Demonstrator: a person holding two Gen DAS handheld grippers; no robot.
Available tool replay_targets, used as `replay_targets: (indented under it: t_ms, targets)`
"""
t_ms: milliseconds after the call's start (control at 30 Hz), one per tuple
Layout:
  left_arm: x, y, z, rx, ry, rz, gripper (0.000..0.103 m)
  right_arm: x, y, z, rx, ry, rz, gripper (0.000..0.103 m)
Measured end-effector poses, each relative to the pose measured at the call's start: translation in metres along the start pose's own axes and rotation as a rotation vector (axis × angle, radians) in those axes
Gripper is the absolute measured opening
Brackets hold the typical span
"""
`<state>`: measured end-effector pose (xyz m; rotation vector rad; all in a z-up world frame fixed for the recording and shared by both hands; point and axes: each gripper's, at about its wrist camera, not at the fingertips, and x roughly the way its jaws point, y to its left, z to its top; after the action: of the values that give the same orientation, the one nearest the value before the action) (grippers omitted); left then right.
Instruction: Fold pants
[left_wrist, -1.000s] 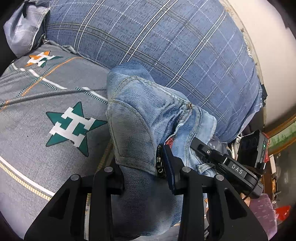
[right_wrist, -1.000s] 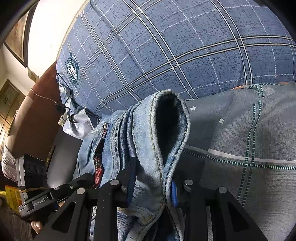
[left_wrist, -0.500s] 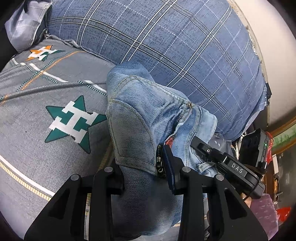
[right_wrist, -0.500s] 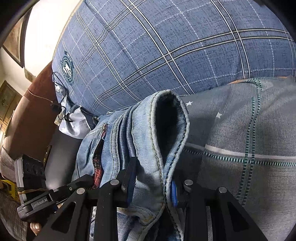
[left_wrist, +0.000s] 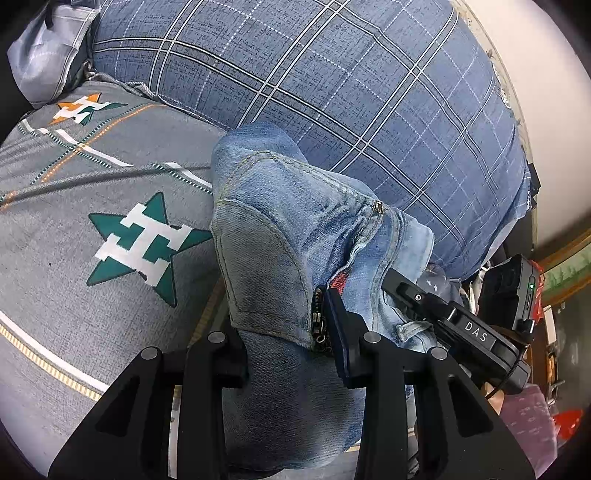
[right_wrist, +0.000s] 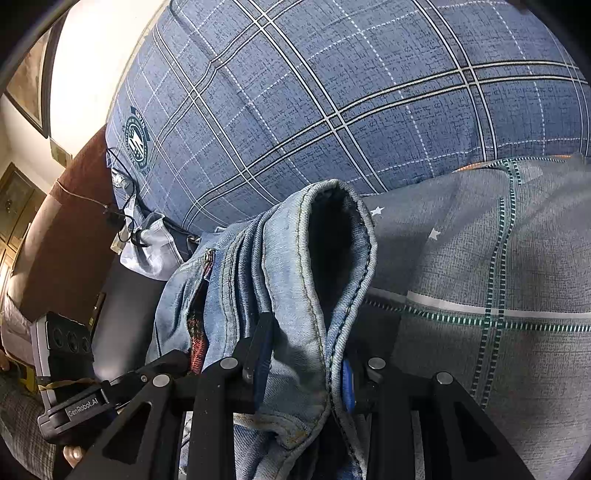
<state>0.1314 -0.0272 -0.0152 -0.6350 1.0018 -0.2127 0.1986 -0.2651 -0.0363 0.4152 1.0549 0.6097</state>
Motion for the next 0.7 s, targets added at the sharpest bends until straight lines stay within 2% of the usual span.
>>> replay_targets:
  t_ms: [400, 567, 700]
  targets:
    - [0.003, 0.006, 0.0, -0.024, 0.002, -0.006, 0.033, 0.007, 0.0, 0.0, 0.008, 0.012, -0.004, 0.03]
    - [0.0, 0.005, -0.002, -0.019, -0.01, -0.016, 0.033, 0.0, 0.006, 0.001, -0.008, -0.008, -0.003, 0.03]
    - [0.014, 0.011, -0.002, -0.018, -0.001, 0.031, 0.034, 0.004, 0.001, 0.002, 0.005, -0.002, -0.007, 0.03]
